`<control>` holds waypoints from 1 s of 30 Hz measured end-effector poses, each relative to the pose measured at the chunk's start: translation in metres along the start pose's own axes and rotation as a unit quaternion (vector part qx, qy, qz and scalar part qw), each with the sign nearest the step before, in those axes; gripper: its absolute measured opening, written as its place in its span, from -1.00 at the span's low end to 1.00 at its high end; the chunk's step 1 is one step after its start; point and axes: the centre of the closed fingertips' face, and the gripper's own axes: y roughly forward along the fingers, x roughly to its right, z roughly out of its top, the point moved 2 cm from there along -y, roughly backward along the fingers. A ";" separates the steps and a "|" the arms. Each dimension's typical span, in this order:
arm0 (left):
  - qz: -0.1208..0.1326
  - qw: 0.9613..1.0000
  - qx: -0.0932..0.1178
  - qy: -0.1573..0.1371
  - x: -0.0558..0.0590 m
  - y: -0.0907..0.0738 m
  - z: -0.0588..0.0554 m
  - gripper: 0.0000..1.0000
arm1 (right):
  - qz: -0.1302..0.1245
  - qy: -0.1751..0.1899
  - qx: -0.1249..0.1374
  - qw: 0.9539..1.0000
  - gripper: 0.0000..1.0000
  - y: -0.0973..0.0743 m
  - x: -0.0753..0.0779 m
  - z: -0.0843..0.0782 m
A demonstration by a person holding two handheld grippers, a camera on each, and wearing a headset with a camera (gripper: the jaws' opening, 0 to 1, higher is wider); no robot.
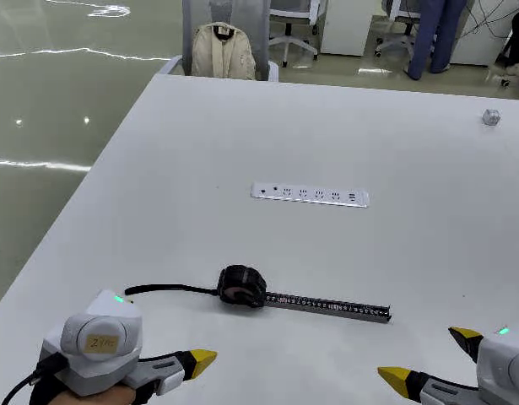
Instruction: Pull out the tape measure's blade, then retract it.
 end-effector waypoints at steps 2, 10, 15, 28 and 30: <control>0.000 1.000 0.001 -0.002 0.001 -0.002 -0.002 0.94 | 0.000 0.002 0.000 1.000 0.70 -0.002 0.000 -0.001; 0.011 1.000 -0.007 -0.016 0.003 -0.005 -0.008 0.96 | -0.002 0.004 -0.008 1.000 0.79 -0.008 0.001 -0.007; 0.026 0.999 -0.017 -0.033 0.003 -0.006 -0.014 1.00 | -0.001 0.003 -0.010 1.000 0.79 -0.012 0.001 -0.008; 0.053 0.996 -0.020 -0.063 0.009 -0.010 -0.017 1.00 | 0.002 0.002 -0.012 1.000 0.79 -0.015 0.005 -0.005; 0.063 0.995 -0.026 -0.074 0.009 -0.011 -0.017 1.00 | 0.002 0.000 -0.013 1.000 0.79 -0.015 0.007 -0.006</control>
